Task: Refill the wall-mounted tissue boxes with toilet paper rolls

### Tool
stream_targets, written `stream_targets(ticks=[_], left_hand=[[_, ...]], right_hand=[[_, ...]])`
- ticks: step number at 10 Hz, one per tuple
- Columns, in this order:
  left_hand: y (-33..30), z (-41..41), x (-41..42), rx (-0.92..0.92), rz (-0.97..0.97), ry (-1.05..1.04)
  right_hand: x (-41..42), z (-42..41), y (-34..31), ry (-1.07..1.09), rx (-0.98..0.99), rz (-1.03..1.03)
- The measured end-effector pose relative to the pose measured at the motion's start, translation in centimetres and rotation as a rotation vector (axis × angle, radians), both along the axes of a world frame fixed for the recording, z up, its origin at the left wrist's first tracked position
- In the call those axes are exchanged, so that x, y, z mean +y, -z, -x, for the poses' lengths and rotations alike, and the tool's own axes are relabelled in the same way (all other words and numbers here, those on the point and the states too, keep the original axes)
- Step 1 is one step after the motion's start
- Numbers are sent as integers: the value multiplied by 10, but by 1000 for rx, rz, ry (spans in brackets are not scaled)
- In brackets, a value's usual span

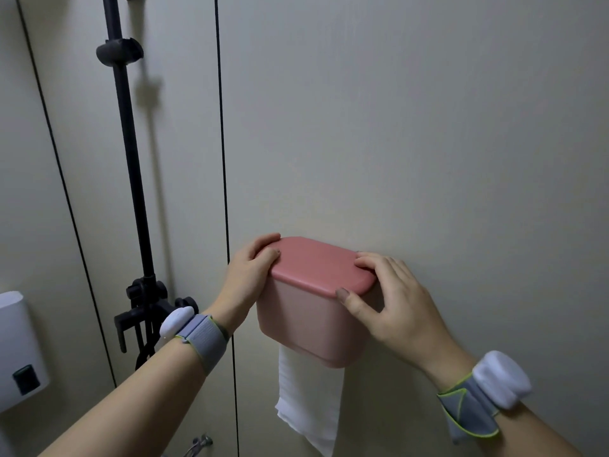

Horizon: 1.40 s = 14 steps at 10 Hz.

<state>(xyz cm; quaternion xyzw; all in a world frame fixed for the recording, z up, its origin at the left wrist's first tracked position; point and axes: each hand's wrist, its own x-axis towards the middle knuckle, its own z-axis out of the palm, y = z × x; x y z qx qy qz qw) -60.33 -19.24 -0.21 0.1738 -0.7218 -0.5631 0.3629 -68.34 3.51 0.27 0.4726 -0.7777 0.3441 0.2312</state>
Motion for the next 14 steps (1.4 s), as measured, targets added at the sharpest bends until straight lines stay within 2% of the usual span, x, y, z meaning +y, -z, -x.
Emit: stream_targets(ticks=[2, 4, 7, 9, 11, 14], left_hand=[[-4, -11, -2, -49, 86, -12], [-2, -51, 13, -86, 129, -98], [3, -102, 92, -194, 191, -444], [13, -143, 154, -269, 185, -674], [10, -215, 212, -308, 244, -895], [26, -338, 304, -354, 216, -1144]], right_hand=[[3, 1, -1, -49, -95, -69], [7, 9, -4, -122, -82, -76], [7, 28, -6, -476, 45, 11], [19, 30, -10, -627, 5, 39], [32, -33, -18, -898, -113, 44], [29, -155, 25, -1128, -405, -157]])
